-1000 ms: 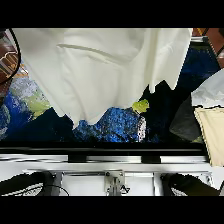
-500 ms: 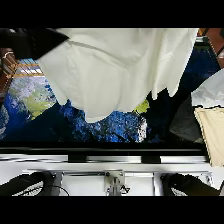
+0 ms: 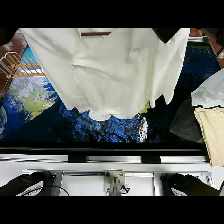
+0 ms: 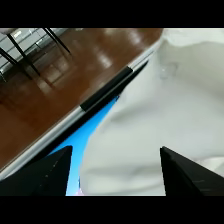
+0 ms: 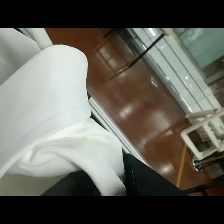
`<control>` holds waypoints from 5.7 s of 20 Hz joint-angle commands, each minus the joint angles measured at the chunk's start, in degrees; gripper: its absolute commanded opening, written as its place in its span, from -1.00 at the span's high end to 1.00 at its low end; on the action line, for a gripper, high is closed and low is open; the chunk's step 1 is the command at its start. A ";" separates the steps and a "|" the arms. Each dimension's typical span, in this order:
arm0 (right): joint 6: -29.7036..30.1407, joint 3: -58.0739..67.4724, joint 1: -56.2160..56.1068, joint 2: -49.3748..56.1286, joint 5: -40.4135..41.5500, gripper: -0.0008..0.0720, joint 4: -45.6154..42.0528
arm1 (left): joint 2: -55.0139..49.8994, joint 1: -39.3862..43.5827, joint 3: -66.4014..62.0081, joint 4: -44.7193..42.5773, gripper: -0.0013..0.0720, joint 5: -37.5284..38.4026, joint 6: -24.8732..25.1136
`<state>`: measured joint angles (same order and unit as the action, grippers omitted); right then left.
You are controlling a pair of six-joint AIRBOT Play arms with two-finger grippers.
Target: Fold the shirts.
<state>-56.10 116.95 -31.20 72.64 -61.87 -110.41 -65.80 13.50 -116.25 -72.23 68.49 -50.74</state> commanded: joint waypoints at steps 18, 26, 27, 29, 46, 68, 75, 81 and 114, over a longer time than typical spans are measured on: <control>10.21 0.07 -0.46 0.00 3.02 0.69 11.34 | -13.03 8.85 -0.04 6.01 -0.87 -14.14 -3.41; 9.14 0.07 -0.46 0.00 4.22 0.69 11.10 | -18.93 8.26 -0.04 3.34 -0.07 -30.47 -8.13; 9.11 0.07 -0.46 0.00 4.50 0.69 11.10 | -18.95 8.07 -0.04 3.41 0.56 -30.99 -8.15; 7.76 0.07 -0.44 0.00 5.73 0.69 11.08 | -18.40 8.15 -0.09 3.45 0.83 -30.97 -9.22; -12.28 -0.28 -0.39 2.80 31.17 0.69 7.06 | -5.99 13.44 -0.07 9.31 0.83 -29.46 -10.82; -12.35 -0.28 -0.46 1.73 19.80 0.69 4.72 | 0.26 10.51 -0.09 -1.33 -0.33 -32.96 -21.35; 1.44 -0.28 -0.46 3.13 15.17 0.69 18.16 | -4.70 11.21 -0.09 -1.53 -0.75 -39.91 -17.22; 13.31 -0.28 -0.46 3.56 17.38 0.70 26.10 | -10.34 11.28 -0.09 -1.55 -0.74 -40.02 -17.22; -6.84 -0.28 -8.48 3.19 14.95 -0.62 1.77 | -13.09 4.35 -0.09 -1.36 0.83 -50.82 -18.08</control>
<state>-53.28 116.66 -39.72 76.05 -42.46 -102.26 -79.33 18.79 -116.29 -73.95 18.61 -68.53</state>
